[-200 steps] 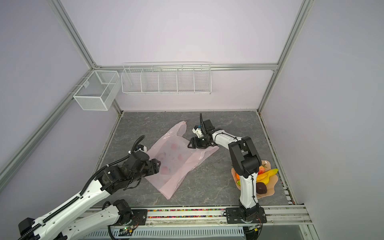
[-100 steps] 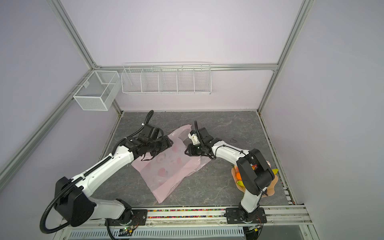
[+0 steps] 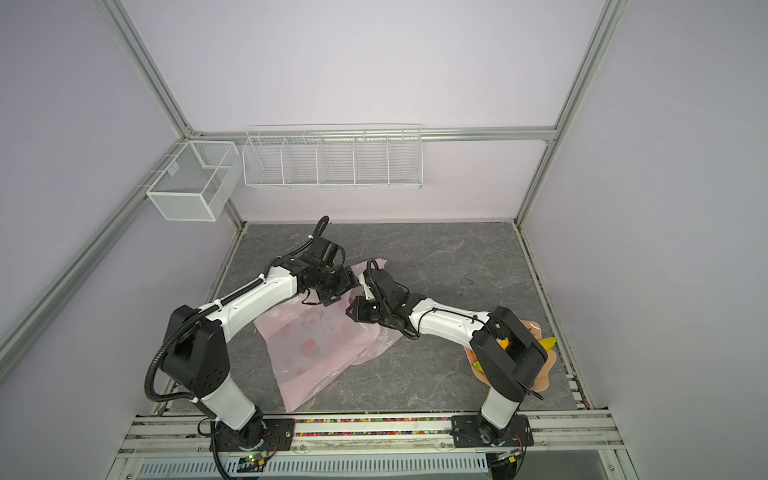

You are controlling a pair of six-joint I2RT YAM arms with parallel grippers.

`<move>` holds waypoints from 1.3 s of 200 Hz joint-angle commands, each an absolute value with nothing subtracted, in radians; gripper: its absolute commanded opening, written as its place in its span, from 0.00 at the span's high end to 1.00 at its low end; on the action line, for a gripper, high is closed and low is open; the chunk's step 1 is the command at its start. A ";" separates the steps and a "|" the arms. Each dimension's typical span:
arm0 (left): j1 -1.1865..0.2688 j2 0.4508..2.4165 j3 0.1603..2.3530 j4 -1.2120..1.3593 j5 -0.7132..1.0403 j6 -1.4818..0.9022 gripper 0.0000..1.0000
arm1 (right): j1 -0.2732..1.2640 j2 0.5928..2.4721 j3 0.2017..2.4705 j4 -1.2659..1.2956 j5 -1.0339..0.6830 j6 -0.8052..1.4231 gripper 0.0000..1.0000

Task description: Place the fruits into the plastic bag

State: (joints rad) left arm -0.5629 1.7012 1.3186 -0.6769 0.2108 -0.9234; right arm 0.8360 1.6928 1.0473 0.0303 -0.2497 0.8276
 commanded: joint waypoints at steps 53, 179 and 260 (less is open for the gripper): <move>-0.561 1.746 1.306 -0.693 0.287 -0.947 0.32 | 0.858 1.649 1.014 0.041 -0.216 0.815 0.77; -0.565 1.780 1.320 -0.755 0.304 -0.780 1.00 | 0.866 1.619 1.077 -0.051 -0.200 0.723 0.53; -0.571 1.663 1.442 -0.931 0.267 -0.452 1.00 | 0.838 1.379 1.106 -0.387 -0.014 0.603 0.08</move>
State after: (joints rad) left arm -0.5636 1.7161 1.3731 -0.8303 0.2924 -0.5949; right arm 0.8555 1.4803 1.1011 -0.2489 -0.1089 0.6434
